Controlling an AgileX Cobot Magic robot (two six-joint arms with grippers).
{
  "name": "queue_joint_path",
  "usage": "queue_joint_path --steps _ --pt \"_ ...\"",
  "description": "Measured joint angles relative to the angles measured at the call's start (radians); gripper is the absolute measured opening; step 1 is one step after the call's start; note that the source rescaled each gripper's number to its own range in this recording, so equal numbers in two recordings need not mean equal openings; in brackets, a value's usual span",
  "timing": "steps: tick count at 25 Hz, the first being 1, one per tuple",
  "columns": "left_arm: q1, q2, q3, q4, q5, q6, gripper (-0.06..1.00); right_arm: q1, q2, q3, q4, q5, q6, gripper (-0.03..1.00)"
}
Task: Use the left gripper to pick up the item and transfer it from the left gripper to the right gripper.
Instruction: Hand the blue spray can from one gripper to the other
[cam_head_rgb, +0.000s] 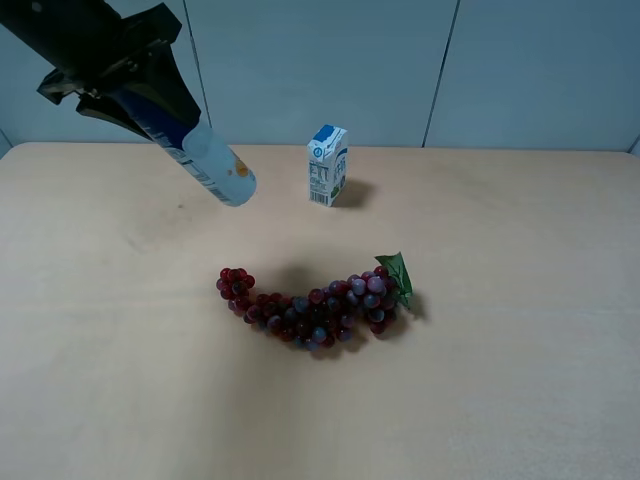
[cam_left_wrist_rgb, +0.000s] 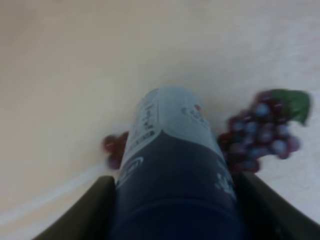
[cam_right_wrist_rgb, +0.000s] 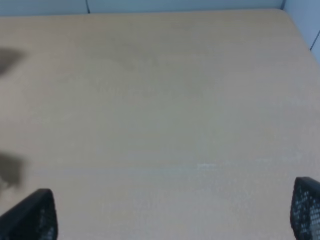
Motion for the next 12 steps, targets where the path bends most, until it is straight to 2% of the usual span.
queue_joint_path --steps 7,12 --pt "-0.081 0.0 0.01 -0.041 -0.072 0.018 0.0 0.0 0.0 0.0 0.0 0.0 0.0 1.0" --pt "-0.118 0.0 0.061 -0.141 -0.115 0.04 0.0 0.0 0.0 0.0 0.0 0.0 0.0 1.0"
